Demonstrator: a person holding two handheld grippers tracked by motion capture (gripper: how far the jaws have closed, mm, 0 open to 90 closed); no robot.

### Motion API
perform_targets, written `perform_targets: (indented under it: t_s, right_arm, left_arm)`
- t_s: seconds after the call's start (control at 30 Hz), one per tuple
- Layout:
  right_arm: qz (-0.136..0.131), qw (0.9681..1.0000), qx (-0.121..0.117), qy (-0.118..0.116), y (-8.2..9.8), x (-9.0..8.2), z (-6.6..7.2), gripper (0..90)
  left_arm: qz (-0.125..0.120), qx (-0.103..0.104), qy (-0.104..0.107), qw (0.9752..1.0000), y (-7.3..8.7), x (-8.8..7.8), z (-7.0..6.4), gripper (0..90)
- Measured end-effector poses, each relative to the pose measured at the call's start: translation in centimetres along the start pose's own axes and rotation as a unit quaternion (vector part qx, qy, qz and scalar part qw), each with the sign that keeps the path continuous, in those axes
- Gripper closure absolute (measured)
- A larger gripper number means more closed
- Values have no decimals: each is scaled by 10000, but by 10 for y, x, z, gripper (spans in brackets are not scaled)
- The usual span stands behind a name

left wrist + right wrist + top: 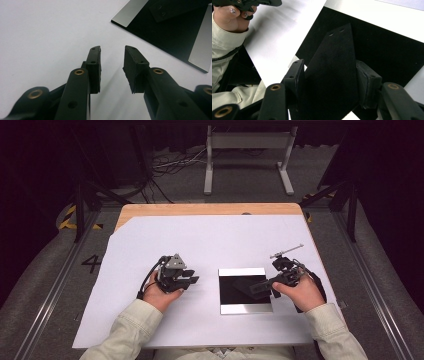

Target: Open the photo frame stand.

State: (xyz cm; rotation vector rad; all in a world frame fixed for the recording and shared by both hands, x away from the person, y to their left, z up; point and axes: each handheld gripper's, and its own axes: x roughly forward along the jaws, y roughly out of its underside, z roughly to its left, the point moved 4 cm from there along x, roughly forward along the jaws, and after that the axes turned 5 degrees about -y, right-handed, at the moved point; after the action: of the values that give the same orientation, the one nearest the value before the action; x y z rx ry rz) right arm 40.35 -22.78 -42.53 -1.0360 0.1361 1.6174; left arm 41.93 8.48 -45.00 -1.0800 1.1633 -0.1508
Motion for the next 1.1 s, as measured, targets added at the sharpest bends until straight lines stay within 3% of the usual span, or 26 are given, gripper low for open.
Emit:
perform_targets:
  t_s: [0.33, 0.5, 0.83, 1.1]
  right_arm:
    - [58, 9998, -89, 140, 0, -1, 4, 484]
    - [74, 9999, -49, 148, 1, -4, 5, 542]
    - [210, 9994, -216, 153, 4, -13, 14, 645]
    - [389, 9986, -344, 27, 8, -22, 22, 734]
  left_arm:
    - [-3, -8, -11, 10000, 0, 0, 0, 675]
    - [-8, -1, -14, 10000, 0, 0, 1, 674]
    - [-17, -6, -13, 10000, 0, -1, 1, 674]
    - [-26, -2, -6, 10000, -1, -1, 1, 673]
